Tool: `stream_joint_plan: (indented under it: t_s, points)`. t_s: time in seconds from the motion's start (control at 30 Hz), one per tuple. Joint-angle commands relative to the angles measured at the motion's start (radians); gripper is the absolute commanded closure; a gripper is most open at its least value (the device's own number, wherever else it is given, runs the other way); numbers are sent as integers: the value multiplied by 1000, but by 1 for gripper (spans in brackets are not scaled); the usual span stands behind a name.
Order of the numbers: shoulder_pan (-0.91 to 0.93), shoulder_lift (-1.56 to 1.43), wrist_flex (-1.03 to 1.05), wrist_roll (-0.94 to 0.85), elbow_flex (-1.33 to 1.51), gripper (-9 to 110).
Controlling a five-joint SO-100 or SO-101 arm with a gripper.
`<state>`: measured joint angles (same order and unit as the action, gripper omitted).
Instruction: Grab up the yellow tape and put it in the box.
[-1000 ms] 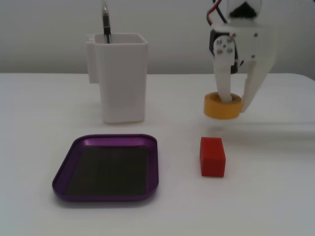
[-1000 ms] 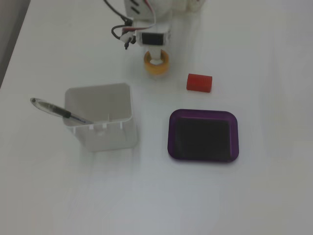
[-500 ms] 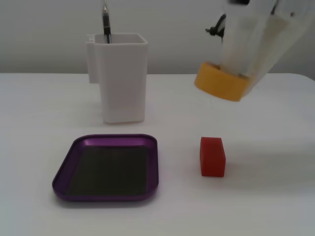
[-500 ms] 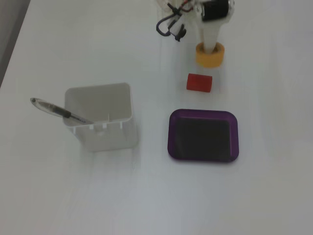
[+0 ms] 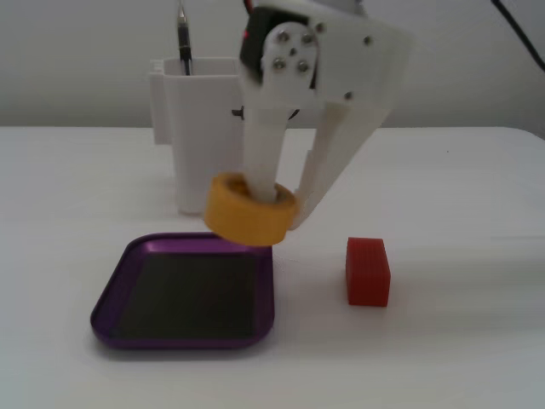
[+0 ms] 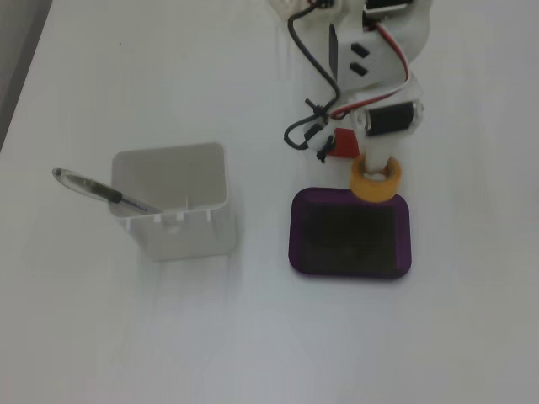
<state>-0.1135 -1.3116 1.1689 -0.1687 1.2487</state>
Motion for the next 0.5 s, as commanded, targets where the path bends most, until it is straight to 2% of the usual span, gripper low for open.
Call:
stream_joint_plan:
  t_s: [0.0, 0.2, 0.47]
  points:
    - [61, 89, -2, 5, -147, 102]
    - [124, 244, -2, -2, -284, 102]
    - [112, 305, -2, 5, -302, 102]
